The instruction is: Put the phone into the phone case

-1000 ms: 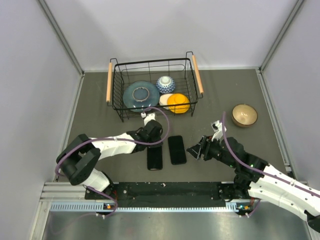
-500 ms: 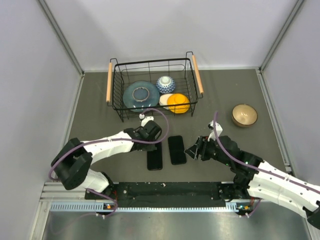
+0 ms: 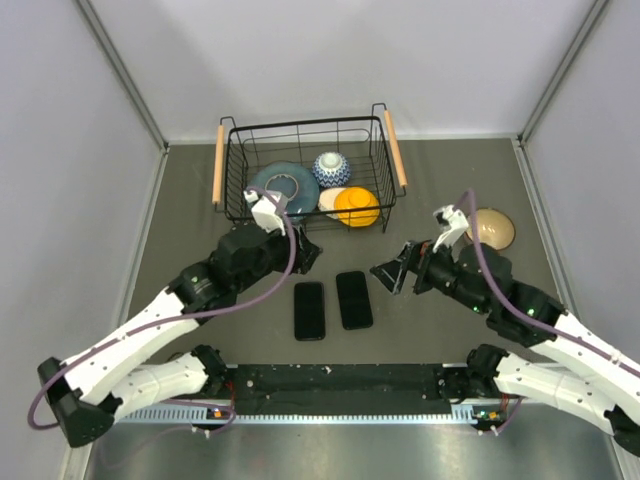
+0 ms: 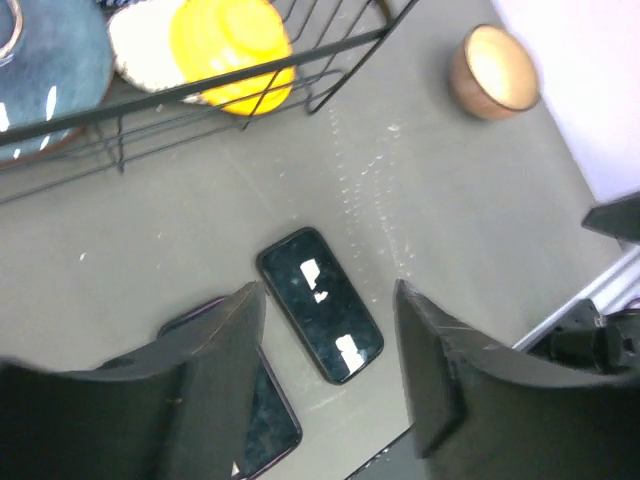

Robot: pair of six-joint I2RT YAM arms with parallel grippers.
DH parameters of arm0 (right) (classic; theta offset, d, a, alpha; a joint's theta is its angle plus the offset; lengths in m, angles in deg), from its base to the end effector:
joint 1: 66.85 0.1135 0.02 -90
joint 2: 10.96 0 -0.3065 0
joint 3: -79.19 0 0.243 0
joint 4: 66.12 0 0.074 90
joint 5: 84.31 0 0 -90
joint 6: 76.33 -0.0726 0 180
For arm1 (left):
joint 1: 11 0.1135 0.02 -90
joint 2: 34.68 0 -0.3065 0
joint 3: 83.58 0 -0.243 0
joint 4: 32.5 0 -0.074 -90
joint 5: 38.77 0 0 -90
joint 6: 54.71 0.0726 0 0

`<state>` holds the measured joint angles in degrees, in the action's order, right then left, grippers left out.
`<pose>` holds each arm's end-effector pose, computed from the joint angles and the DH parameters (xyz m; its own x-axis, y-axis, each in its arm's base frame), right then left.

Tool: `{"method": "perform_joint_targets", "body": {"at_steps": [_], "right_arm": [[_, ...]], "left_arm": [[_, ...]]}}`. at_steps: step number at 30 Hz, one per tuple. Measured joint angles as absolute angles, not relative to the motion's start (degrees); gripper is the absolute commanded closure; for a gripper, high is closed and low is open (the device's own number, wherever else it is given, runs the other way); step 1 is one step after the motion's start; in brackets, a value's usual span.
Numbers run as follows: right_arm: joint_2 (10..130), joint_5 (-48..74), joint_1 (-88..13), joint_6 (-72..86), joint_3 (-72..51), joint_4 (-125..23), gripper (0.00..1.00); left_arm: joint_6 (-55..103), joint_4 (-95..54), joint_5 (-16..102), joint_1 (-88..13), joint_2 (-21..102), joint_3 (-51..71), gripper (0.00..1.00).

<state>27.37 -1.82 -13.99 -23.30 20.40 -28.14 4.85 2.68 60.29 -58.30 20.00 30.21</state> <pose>0.0960 0.1110 0.3446 -0.5753 0.2280 -0.7856 -0.4620 0.7019 0.5421 0.1538 -0.1498 0.3537 -0.5527 -0.1388 -0.8218 0.4035 0.8181 -0.4096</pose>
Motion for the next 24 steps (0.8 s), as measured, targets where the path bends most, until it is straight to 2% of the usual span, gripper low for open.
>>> {"method": "perform_joint_targets", "body": {"at_steps": [1, 2, 7, 13, 24], "right_arm": [[27.37, -2.14, -13.99, -22.82, 18.70, -27.51, 0.01], [27.37, -2.41, -13.99, -22.76, 17.17, -26.88, 0.01], [27.28, -3.50, -13.99, -24.55, 14.09, -25.65, 0.01], [26.80, -4.37, -13.99, -28.26, 16.12, -24.23, 0.01], [24.57, -6.47, -13.99, -30.32, 20.03, -23.01, 0.01]], "left_arm": [[5.53, 1.89, 59.33, -58.30, 18.36, 30.40, 0.08], [6.01, 1.17, 58.32, -58.28, 16.79, 30.73, 0.01], [7.58, -1.21, 53.45, -58.30, 8.33, 34.77, 0.01], [7.69, -2.94, 49.53, -58.30, -1.60, 39.45, 0.01], [6.91, -3.73, 49.36, -58.30, -5.09, 44.08, 0.01]]}}
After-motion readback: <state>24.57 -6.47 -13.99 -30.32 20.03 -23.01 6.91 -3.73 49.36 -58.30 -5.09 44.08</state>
